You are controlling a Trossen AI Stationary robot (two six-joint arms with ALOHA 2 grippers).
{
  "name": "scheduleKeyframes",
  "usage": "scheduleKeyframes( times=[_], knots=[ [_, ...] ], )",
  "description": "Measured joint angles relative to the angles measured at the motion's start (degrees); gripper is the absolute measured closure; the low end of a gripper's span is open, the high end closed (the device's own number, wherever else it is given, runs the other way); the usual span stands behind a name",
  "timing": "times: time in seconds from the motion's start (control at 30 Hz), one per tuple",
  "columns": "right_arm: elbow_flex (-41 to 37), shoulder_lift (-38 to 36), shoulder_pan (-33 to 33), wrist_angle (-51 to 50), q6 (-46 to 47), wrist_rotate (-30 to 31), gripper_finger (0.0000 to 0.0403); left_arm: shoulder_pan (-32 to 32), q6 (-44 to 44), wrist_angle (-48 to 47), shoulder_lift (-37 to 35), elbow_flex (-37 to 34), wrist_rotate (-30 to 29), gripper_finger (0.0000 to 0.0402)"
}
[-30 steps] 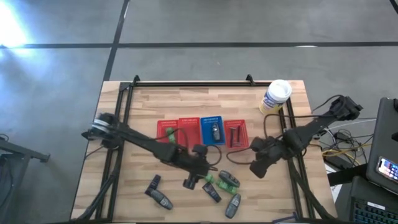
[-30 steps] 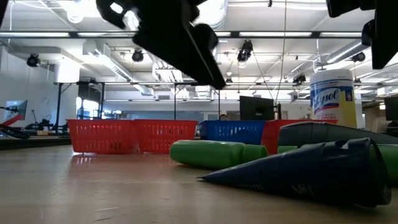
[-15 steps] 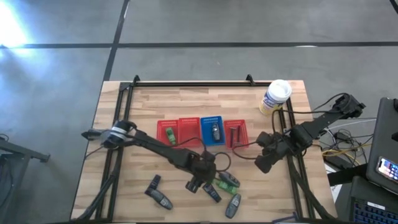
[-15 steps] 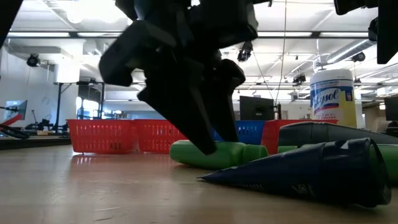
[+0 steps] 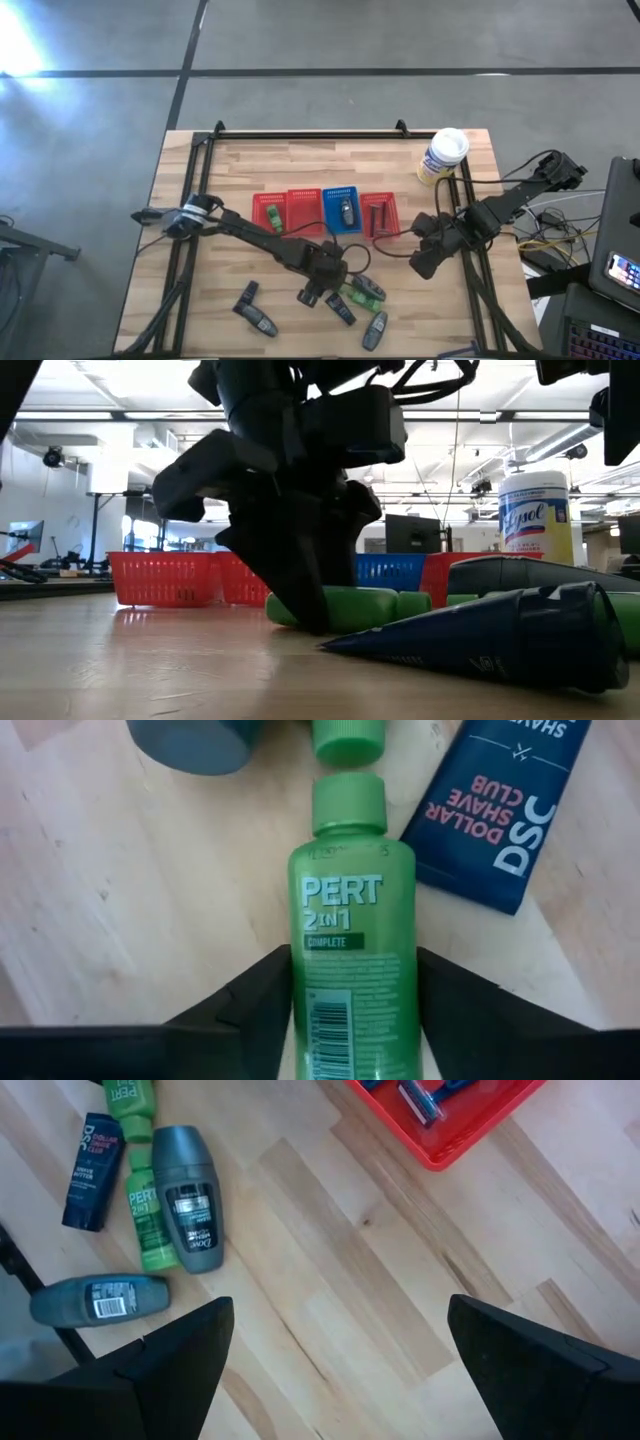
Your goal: Pick & Place Travel size toiletries
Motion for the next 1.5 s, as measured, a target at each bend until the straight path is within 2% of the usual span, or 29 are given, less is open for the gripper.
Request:
scheduleKeyframes(
  times=[0.17,0.27,0.4,0.5,0.6,0.7,0.8,0.93,1.03,1.17,1.37,1.5],
  knots=[
    [0.0,0.0,0.0,0.0,-0.9,0.0,0.0037,0.0,-3.7,-1.9,-0.7,0.3,-0.3,0.0249],
    [0.0,-0.5,0.0,0.0,-1.1,0.0,0.0037,0.0,-9.7,-4.1,-2.9,-0.1,-1.8,0.0254],
    [0.0,-1.7,0.0,-0.4,-1.0,0.1,0.0037,-0.3,-20.1,-9.5,-8.5,-0.1,-6.9,0.0252],
    [0.0,-2.8,0.0,-0.9,-1.0,1.5,0.0037,-0.8,-33.9,-11.5,-13.7,-1.3,-13.3,0.0252],
    [0.0,-3.5,0.0,-1.2,-0.7,2.9,0.0037,-1.2,-54.6,-14.4,-20.3,-3.4,-22.4,0.0252],
    [0.0,-3.8,0.0,-1.3,-0.5,4.0,0.0037,-1.3,-75.3,-20.5,-26.9,-7.4,-28.9,0.0252],
    [0.0,-3.7,0.0,-1.3,-0.5,4.5,0.0037,-1.3,-90.4,-24.2,-33.8,-13.5,-32.9,0.0252],
    [0.0,-2.7,0.0,-1.3,-0.9,5.3,0.0037,-0.4,-102.9,-24.4,-42.1,-23.9,-34.5,0.0252],
    [-0.1,-2.1,-0.1,-1.3,-0.9,5.8,0.0037,1.6,-108.3,-22.3,-45.8,-31.4,-33.8,0.0252],
    [-0.3,-1.5,0.0,-1.3,-1.3,5.9,0.0037,4.2,-107.9,-15.0,-47.8,-38.0,-30.8,0.0252],
    [-0.3,-1.4,0.0,-1.3,-1.0,6.0,0.0037,8.1,-107.7,-13.7,-47.0,-42.4,-30.1,0.0252],
    [-0.3,-1.4,0.0,-1.3,-0.6,6.0,0.0037,9.5,-107.7,-9.0,-46.9,-44.5,-28.1,0.0235]
  ],
)
